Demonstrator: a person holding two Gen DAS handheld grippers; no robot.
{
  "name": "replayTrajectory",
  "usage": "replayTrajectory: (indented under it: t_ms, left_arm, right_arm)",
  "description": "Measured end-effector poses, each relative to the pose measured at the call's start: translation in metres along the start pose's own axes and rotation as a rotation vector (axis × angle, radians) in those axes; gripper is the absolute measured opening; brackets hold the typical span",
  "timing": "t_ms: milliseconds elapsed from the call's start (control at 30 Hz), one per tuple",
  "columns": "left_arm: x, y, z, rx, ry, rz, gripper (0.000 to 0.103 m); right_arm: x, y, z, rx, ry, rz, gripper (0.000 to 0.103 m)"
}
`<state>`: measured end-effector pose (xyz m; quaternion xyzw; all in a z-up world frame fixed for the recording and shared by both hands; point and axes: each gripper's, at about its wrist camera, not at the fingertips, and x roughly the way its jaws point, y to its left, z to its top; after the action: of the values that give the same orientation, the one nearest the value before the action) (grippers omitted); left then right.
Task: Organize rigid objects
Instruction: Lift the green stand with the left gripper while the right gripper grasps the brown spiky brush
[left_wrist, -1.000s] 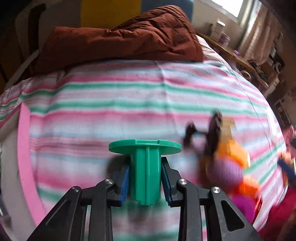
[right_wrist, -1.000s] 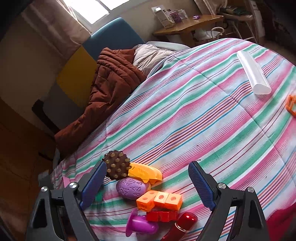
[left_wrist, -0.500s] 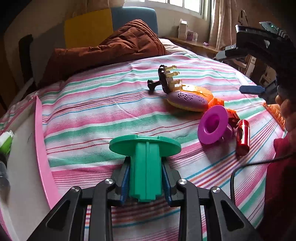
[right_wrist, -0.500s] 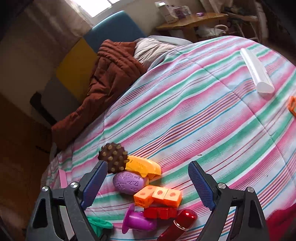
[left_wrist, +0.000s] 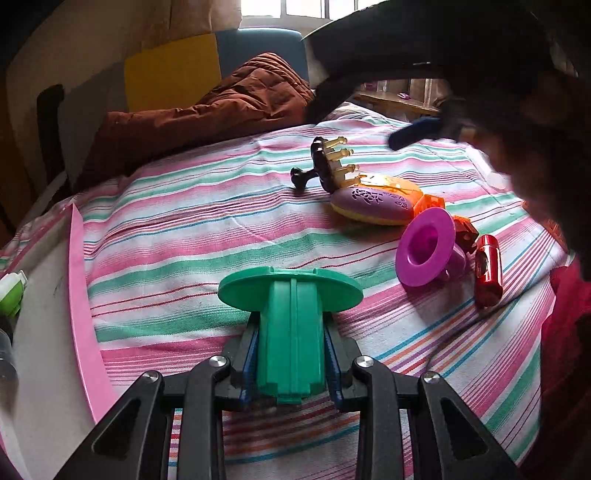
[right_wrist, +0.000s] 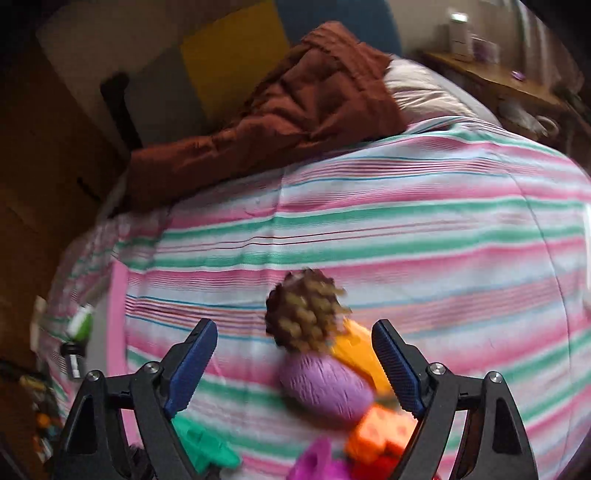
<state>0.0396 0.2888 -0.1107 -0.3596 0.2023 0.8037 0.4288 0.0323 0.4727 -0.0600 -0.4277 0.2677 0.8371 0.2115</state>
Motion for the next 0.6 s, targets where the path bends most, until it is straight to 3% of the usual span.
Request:
replayTrajectory:
  t_ms: [100,133,167,267,400,600]
  left_arm:
    - [0.001,0.000,-0.001,-0.002,-0.008,-0.001,0.030]
    - [0.001,0.000,-0.001,-0.003,-0.009,-0.001,0.030]
    - [0.001,0.000,-0.001,-0.004,-0.009,-0.003,0.030]
    - [0.001,0.001,-0.002,-0.010,-0.014,-0.010,0.030]
    - [0.001,0.000,-0.001,-0.006,-0.017,-0.005,0.030]
    - [0.000,0.004,0.000,-0.019,-0.014,-0.020,0.030]
  right_arm:
    - [0.036,0.007,0.013,-0.048,0.068,-0.067,0.086]
    - [0.047,0.008,0.015,-0.060,0.100,-0.071,0.083]
    - [0.059,0.010,0.014,-0.080,0.129,-0.080,0.065]
    - [0.068,0.018,0.009,-0.152,0.134,-0.144,0.063]
    - [0.048,0.030,0.001,-0.205,0.081,-0.120,0.063]
    - [0.009,0.047,-0.022,-0.225,0.039,0.021,0.063]
